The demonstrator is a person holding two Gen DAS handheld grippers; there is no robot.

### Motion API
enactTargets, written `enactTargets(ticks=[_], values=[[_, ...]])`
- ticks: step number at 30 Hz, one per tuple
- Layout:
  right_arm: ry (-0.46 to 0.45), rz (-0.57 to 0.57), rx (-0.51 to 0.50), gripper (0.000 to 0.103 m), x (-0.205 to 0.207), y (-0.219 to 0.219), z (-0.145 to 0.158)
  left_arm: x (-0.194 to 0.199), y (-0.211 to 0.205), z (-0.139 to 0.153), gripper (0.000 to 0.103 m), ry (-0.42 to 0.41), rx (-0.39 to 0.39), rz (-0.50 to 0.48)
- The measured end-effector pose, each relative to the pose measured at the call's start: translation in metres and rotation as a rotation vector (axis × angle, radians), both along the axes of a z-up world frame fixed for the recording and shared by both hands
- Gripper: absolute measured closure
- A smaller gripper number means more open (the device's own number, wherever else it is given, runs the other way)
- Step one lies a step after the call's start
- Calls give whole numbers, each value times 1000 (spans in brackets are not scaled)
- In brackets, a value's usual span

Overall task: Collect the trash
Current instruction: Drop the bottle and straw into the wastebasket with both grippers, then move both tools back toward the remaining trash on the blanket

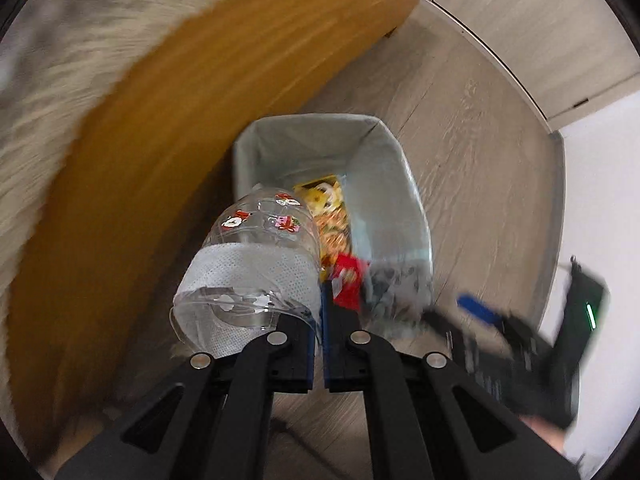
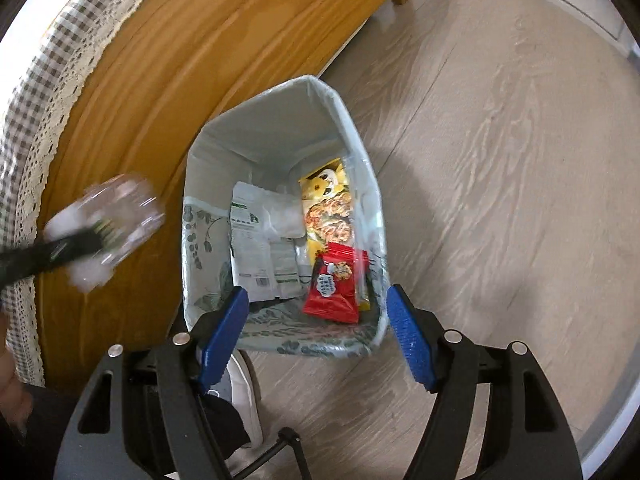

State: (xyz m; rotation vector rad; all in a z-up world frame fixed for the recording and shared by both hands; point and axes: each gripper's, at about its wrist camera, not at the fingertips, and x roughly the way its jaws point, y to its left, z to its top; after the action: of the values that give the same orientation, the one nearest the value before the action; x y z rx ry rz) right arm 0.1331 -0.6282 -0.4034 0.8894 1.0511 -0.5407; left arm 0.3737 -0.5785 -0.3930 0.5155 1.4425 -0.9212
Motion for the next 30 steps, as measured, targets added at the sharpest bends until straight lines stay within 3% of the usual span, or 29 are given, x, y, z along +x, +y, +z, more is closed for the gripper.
enactTargets(ticks=[2,3,4,5,8,12,17,23,28,30], values=[[-1,-1,-6,34,-2,5,4,5,-20,-8,97,-4,-59,33],[2,6,-15,34,-2,7,7,9,-27,-13,60,-27,-74,61],[8,16,-24,34,-1,10,10,12,-32,-18,38,-43,-69,83],[14,24,-31,34,1,13,9,16,-36,-22,23,-45,-59,99],[38,47,-50,34,4,16,9,23,-31,-21,23,-9,-97,104],[83,37,-39,34,7,14,0,24,-30,-11,23,-10,-91,105],[95,25,-45,34,7,13,8,18,-17,16,23,-67,-76,35],[92,6,-85,34,2,12,36,0,17,44,23,-102,-73,-26],[67,2,-155,34,1,14,78,-6,55,83,23,-140,-176,-3],[48,11,-201,34,3,18,103,-5,77,113,23,-182,-219,33]])
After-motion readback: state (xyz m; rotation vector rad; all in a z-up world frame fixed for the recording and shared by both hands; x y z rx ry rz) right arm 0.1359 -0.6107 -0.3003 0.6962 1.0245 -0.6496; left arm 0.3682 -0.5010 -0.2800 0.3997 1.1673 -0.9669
